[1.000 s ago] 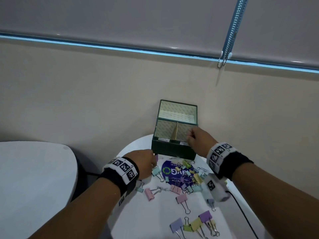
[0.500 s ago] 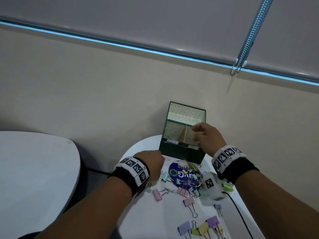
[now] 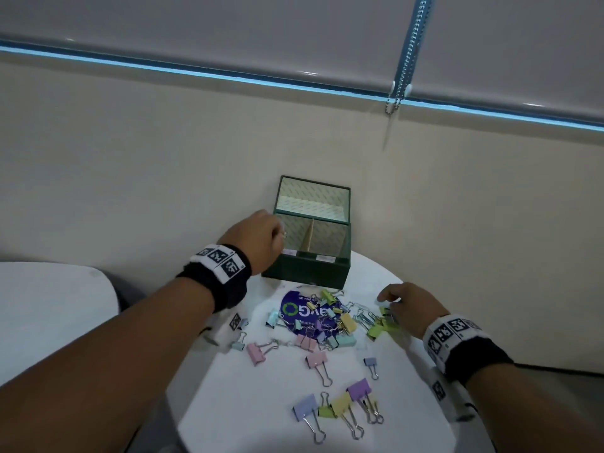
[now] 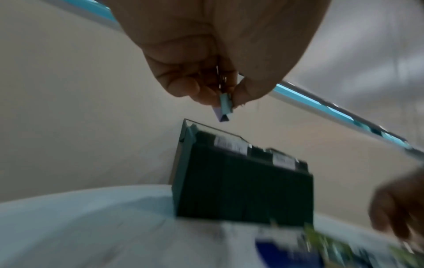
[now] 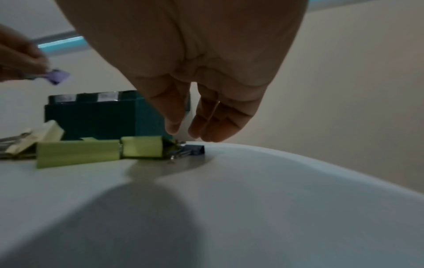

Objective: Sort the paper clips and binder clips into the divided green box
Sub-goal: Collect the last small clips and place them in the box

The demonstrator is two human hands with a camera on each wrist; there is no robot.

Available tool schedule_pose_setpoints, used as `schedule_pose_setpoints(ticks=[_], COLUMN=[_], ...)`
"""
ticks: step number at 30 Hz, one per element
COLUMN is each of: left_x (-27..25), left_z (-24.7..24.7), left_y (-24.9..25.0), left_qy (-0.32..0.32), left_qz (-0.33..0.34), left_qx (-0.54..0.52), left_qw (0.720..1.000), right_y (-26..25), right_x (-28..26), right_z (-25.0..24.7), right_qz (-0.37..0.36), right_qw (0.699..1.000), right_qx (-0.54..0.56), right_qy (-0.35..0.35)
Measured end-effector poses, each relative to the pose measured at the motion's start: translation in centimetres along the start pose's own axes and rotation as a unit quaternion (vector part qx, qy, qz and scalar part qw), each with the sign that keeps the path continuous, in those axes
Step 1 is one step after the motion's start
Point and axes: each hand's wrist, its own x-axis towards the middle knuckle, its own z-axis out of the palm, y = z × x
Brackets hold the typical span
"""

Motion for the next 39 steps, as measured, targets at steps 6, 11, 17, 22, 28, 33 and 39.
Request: schedule_pose_setpoints(ticks=[6, 11, 17, 22, 28, 33, 39], left_x=[3.2, 1.7, -1.0, -1.1, -0.8, -1.4, -0.5], left_z=[1.2, 2.3, 3.1, 4.5, 4.9, 5.0, 3.1], left_y=[0.6, 0.3, 0.4, 0.2, 2.2, 3.3, 4.8], left_qy=[-0.077, -0.010, -0.164, -0.257, -0.271, -0.270, -0.216], left_qz=[-0.020, -0.024, 0.055, 0.083, 0.043, 0.003, 0.035], left_qx=[0.057, 0.026, 0.097, 0.202, 0.234, 0.210, 0.109], left_qw=[0.995, 0.999, 0.980, 0.941, 0.933, 0.940, 0.970], right_y=[-0.2, -0.8, -1.6, -1.6, -1.4, -2.0, -2.6], right_x=[0.1, 0.1, 0.8, 0.9, 1.0, 1.5, 0.9], right_z=[0.7, 0.6, 0.8, 0.7, 1.1, 1.5, 1.1], right_qz=[-0.005, -0.015, -0.058, -0.073, -0.080, -0.088, -0.097], right_qw=[0.998, 0.998, 0.998, 0.997, 0.994, 0.992, 0.994], right_qx=[-0.062, -0.059, -0.035, -0.022, -0.067, -0.086, -0.055], right_qy=[-0.027, -0.034, 0.007, 0.033, -0.016, -0.010, 0.019])
